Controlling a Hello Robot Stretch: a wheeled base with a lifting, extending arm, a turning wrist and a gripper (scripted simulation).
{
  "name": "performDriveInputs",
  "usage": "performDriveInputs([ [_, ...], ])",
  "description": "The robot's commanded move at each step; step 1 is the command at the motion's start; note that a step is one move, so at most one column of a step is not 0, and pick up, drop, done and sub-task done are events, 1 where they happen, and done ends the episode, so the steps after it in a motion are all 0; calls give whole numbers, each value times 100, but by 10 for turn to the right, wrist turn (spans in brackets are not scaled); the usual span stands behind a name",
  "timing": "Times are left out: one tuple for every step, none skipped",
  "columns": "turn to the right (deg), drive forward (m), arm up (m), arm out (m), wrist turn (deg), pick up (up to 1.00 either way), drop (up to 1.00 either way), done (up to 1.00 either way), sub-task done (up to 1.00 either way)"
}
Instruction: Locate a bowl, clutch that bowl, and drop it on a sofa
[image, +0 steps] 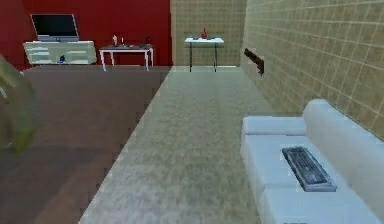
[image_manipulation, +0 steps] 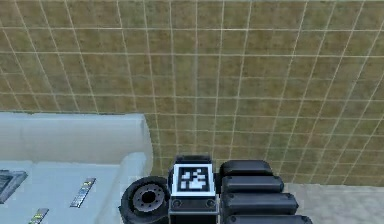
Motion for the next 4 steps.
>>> performDriveInputs([
  [30, 0, 0, 0, 0, 0, 0, 0, 0],
  [-270, 0, 0, 0, 0, 0, 0, 0, 0],
  [0, 45, 0, 0, 0, 0, 0, 0, 0],
  [270, 0, 0, 0, 0, 0, 0, 0, 0],
])
